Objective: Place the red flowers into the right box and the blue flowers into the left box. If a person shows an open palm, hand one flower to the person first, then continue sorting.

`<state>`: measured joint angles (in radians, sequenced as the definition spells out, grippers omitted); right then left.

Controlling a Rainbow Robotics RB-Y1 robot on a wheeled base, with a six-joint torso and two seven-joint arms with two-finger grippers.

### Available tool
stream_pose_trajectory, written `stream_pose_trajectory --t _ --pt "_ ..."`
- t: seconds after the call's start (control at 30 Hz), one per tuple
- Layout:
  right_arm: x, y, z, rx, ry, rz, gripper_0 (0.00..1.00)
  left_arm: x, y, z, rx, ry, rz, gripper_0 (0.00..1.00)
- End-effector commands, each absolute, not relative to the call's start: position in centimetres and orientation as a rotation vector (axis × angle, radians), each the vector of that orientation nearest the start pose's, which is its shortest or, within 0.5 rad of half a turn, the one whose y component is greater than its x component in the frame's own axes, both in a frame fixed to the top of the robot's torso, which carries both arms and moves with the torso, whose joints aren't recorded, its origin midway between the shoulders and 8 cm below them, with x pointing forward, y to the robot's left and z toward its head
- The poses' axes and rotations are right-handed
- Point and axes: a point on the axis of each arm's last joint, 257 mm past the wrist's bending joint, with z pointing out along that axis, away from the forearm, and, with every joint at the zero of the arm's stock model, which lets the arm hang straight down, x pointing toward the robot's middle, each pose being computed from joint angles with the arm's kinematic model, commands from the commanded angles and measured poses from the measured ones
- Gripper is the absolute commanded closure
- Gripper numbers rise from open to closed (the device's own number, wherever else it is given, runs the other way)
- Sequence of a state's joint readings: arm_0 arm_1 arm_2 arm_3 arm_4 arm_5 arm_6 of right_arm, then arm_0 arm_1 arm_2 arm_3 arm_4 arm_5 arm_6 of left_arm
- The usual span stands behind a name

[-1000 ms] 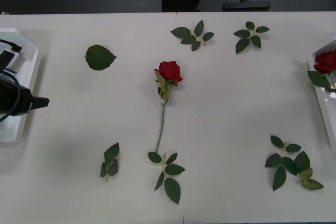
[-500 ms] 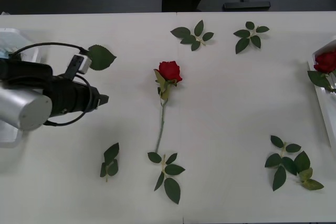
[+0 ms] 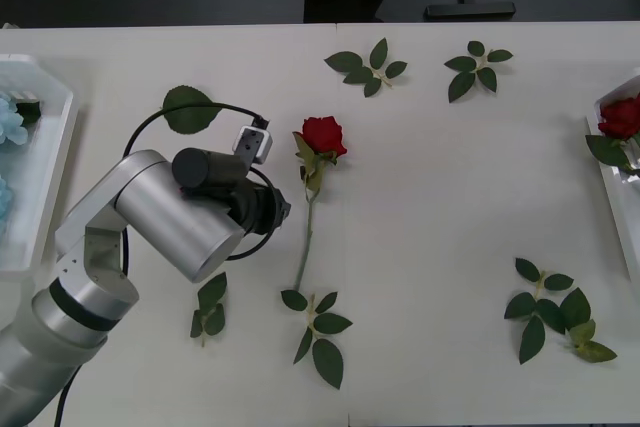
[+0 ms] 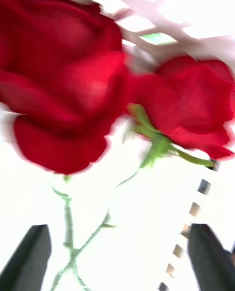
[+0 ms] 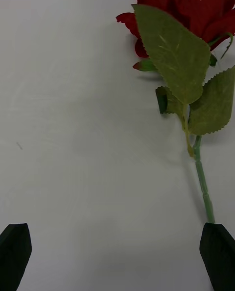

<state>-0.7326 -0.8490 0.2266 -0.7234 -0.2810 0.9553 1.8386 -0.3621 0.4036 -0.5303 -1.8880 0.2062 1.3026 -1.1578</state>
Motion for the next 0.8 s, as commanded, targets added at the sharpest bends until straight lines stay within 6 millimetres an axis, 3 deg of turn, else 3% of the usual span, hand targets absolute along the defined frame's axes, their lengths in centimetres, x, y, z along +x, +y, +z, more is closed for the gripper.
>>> stream_pose_trajectory --t 0.03,0.17,0.33,0.63,0.8 --pt "55.9 -62.0 -18.9 -0.387 2.517 -0.841 0.00 48.5 5.8 -26.6 0.496 2.375 -0.087 0.00" --pt "55.9 -59.4 -17.4 -0.512 2.532 -0.688 0.00 48.9 3.3 -26.9 0.537 2.397 -0.096 0.00" --pt "55.6 -53.8 -16.2 -0.683 2.523 -0.415 0.00 48.8 1.3 -27.8 0.588 2.421 -0.097 0.00" --pt "53.7 -43.7 -15.9 -1.054 2.366 0.016 0.00 48.9 -0.4 -29.8 0.603 2.515 -0.148 0.00" --pt "52.1 -39.2 -16.4 -1.241 2.217 0.130 0.00 49.6 -1.2 -30.0 0.596 2.540 -0.171 0.00"
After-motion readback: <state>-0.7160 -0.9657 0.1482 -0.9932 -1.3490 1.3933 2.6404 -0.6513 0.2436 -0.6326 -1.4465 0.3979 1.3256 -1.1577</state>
